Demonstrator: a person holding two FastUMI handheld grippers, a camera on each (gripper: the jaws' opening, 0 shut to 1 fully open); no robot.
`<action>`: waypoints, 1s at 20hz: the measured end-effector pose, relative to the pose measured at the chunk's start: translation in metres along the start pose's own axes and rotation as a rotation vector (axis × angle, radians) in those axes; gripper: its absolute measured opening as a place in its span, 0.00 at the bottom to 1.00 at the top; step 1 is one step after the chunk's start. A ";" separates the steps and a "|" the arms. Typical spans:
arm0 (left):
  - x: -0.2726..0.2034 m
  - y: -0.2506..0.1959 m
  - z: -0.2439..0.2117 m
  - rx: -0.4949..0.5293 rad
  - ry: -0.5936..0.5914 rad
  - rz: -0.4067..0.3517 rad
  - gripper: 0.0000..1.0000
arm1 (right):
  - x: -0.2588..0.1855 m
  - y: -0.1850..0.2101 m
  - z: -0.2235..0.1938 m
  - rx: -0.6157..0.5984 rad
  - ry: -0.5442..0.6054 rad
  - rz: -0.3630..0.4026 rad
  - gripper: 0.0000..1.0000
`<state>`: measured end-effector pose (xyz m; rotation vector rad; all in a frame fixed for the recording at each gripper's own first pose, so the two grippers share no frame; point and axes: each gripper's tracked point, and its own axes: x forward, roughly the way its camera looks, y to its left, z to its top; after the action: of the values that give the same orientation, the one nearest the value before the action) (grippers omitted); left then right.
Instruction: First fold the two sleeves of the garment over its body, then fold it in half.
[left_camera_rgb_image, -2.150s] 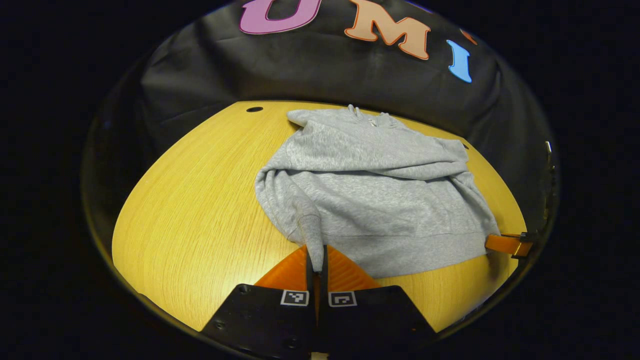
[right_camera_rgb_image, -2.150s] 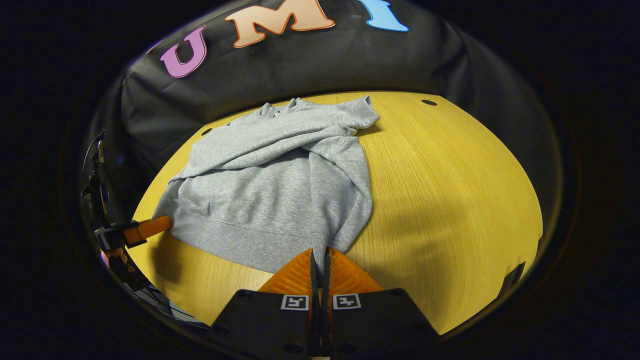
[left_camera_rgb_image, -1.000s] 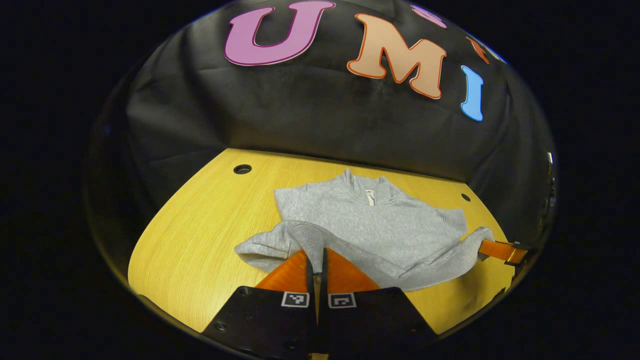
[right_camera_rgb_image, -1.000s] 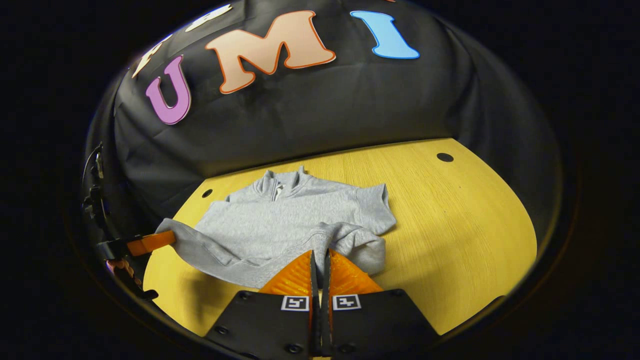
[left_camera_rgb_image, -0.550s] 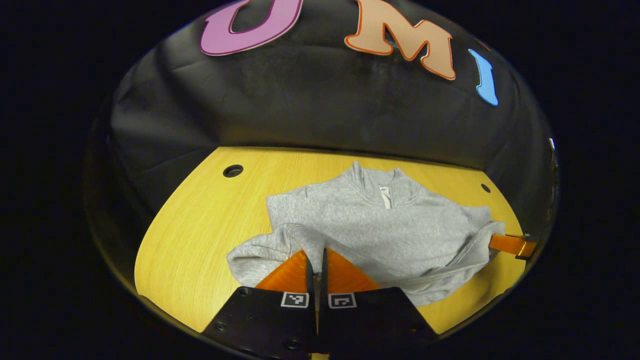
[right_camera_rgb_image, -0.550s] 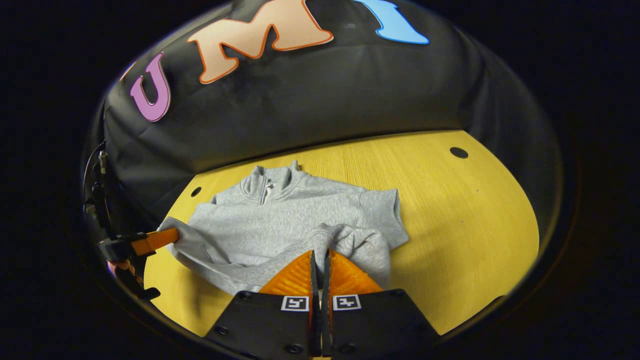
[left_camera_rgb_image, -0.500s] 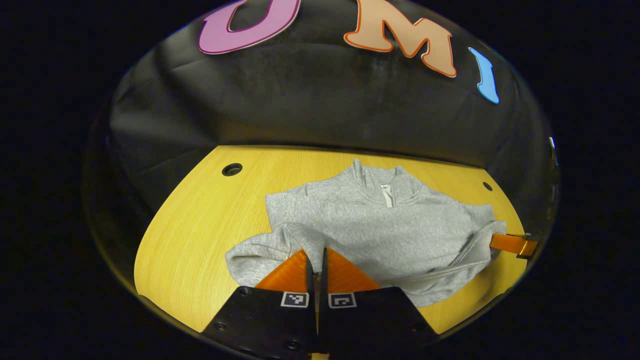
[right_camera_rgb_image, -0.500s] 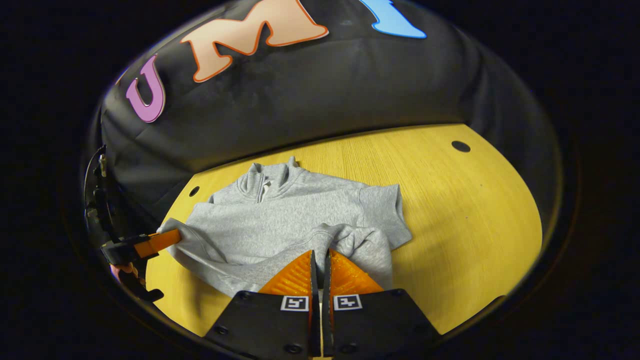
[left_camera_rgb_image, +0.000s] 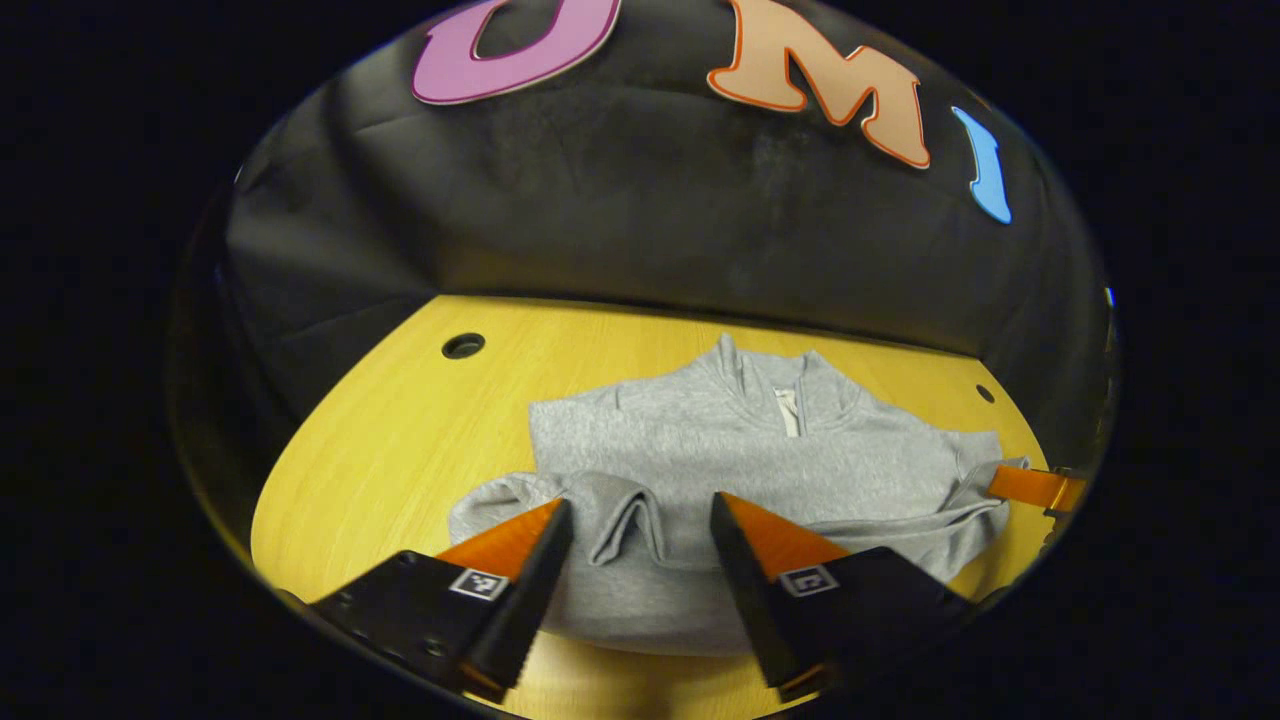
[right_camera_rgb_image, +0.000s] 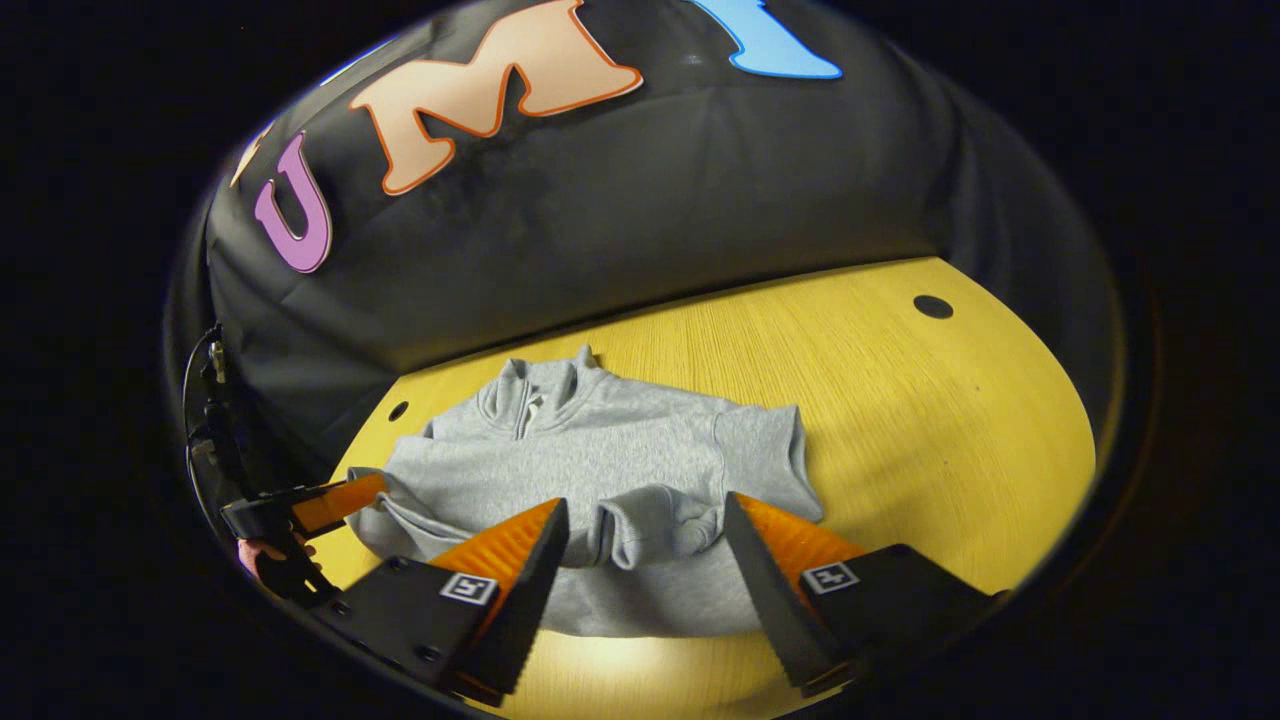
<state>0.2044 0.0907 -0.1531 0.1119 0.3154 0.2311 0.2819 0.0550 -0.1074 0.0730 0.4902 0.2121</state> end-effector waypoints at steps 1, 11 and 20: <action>-0.003 0.002 0.007 0.000 -0.027 0.004 0.99 | -0.001 -0.001 0.006 -0.019 -0.022 -0.013 0.96; -0.096 0.023 0.049 0.021 -0.161 0.013 0.95 | -0.094 0.030 0.055 -0.102 -0.240 0.000 0.94; -0.191 0.030 0.049 0.030 -0.217 0.020 0.94 | -0.197 0.055 0.052 -0.138 -0.371 -0.002 0.98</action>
<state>0.0370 0.0694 -0.0462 0.1688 0.1016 0.2322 0.1266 0.0646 0.0356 -0.0232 0.1053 0.2239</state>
